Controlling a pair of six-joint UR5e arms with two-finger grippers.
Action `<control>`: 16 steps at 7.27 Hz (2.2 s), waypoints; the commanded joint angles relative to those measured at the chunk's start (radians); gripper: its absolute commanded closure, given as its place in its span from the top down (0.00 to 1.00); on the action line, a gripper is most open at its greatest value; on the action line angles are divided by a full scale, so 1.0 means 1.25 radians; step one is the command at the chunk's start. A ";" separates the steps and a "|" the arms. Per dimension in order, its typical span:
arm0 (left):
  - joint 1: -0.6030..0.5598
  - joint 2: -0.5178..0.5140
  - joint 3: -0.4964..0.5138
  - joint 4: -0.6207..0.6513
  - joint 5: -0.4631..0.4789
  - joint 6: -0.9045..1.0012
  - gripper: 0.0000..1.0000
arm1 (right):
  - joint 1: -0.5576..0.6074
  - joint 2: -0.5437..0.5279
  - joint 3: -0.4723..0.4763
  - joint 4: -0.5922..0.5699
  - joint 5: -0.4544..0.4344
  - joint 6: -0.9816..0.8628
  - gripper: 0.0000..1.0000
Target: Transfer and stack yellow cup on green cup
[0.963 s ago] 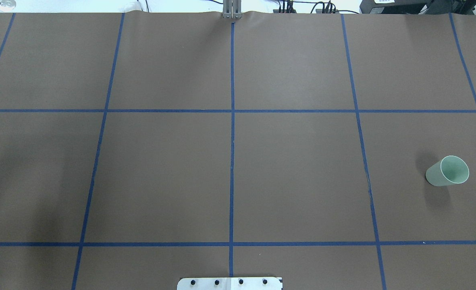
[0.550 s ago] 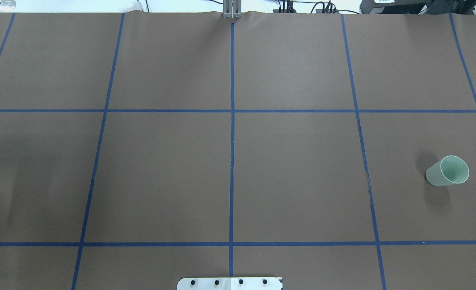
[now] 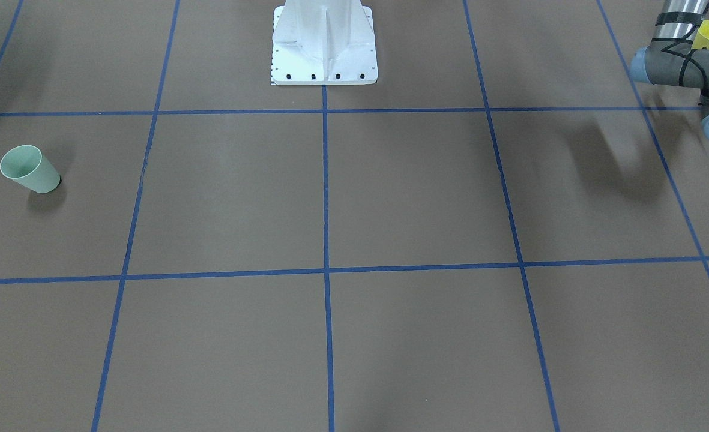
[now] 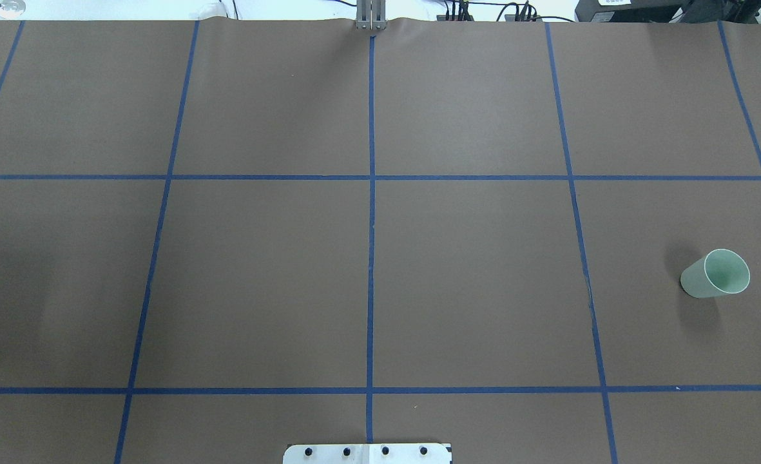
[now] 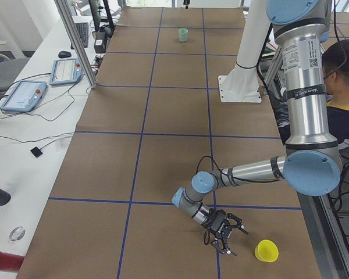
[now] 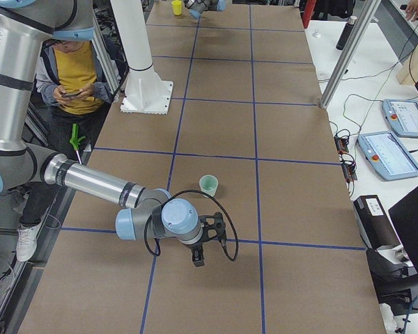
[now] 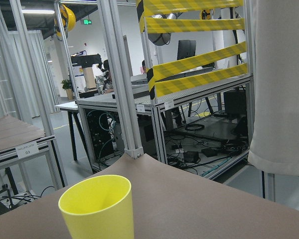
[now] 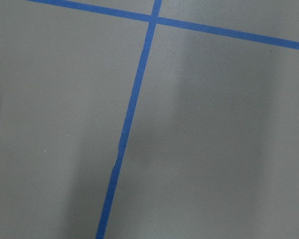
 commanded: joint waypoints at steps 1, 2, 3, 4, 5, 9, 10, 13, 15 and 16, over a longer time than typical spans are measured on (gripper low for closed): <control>0.036 0.004 0.023 0.001 -0.071 -0.018 1.00 | 0.000 0.000 0.000 0.000 0.000 0.000 1.00; 0.044 0.009 0.034 0.001 -0.084 -0.023 1.00 | 0.000 0.000 0.001 0.000 0.000 0.000 1.00; 0.047 0.013 0.042 -0.001 -0.091 -0.023 1.00 | 0.000 0.000 0.001 0.000 0.001 0.000 1.00; 0.048 0.018 0.053 -0.001 -0.105 -0.023 1.00 | 0.000 0.000 0.001 0.000 0.000 0.000 1.00; 0.049 0.026 0.063 -0.002 -0.113 -0.023 1.00 | 0.000 0.000 0.000 0.000 0.000 0.000 1.00; 0.050 0.036 0.087 -0.008 -0.129 -0.023 1.00 | 0.000 0.000 0.000 -0.001 0.001 0.000 1.00; 0.052 0.036 0.089 -0.014 -0.136 -0.023 1.00 | 0.000 0.000 0.000 -0.001 0.001 0.000 1.00; 0.052 0.037 0.134 -0.043 -0.151 -0.023 1.00 | 0.000 0.001 0.000 0.000 0.001 0.000 1.00; 0.052 0.037 0.139 -0.044 -0.158 -0.023 1.00 | -0.001 0.002 0.001 0.000 0.001 0.000 1.00; 0.052 0.038 0.146 -0.045 -0.162 -0.023 1.00 | -0.001 0.004 0.000 0.000 0.001 0.000 1.00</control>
